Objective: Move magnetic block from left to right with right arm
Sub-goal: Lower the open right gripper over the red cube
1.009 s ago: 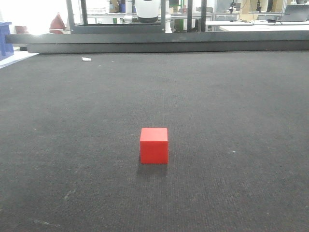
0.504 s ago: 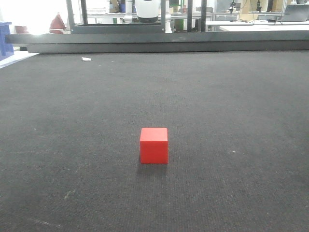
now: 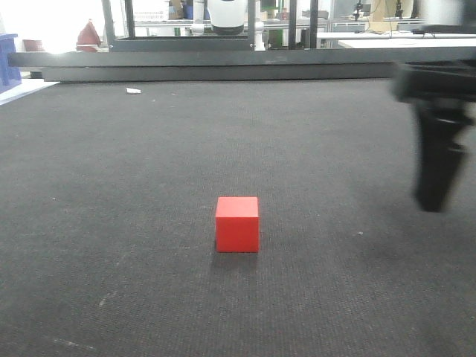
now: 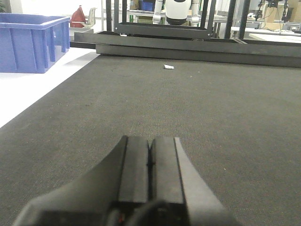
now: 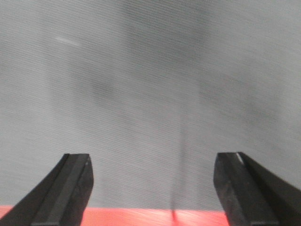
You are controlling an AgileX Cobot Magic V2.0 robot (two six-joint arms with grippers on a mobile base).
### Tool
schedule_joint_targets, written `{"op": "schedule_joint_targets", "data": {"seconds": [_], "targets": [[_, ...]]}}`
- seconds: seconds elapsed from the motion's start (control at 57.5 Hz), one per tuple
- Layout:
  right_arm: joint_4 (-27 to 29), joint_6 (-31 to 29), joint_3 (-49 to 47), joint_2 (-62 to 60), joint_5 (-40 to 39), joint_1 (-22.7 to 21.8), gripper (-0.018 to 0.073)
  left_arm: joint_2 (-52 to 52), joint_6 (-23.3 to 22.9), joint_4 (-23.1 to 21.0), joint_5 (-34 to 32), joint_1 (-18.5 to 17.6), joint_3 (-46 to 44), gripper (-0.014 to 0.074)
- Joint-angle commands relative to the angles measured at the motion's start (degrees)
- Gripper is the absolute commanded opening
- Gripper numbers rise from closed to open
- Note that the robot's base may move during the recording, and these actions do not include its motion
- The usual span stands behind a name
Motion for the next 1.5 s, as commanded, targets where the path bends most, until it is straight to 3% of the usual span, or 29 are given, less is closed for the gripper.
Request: {"op": "schedule_joint_targets", "data": {"seconds": [0.0,0.417,0.696,1.478], "targets": [[0.09,2.01,-5.37,1.49,0.26,2.32,0.0625,-0.73,-0.43,-0.15,-4.76,-0.02,0.46,-0.0126],[0.69,5.01,-23.59,15.90,3.29,11.06,0.0625,-0.73,-0.43,-0.15,-4.76,-0.02,0.46,-0.0126],[1.98,5.06,-32.12,23.66,4.25,14.49,0.0625,-0.73,-0.43,-0.15,-4.76,-0.02,0.46,-0.0126],[2.02,9.52,-35.12,31.50,3.76,15.40,0.0615,-0.73,-0.43,-0.15,-4.76,-0.02,0.46,-0.0126]]}}
